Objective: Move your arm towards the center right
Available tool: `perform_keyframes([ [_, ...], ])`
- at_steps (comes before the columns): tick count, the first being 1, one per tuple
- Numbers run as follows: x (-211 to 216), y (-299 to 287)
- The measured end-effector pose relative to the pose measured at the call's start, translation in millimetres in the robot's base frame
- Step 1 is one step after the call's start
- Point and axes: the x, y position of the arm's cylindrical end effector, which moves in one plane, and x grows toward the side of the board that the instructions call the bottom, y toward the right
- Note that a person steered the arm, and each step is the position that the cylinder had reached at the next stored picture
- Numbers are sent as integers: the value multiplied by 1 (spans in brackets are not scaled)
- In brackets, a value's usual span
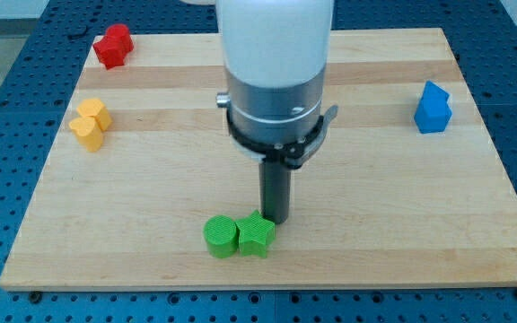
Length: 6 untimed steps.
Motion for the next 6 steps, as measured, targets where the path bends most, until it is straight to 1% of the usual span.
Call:
perform_keyframes([
  [1,-27,42],
  [2,-32,57],
  [4,-35,180],
  [5,-56,238],
  [6,-91,274],
])
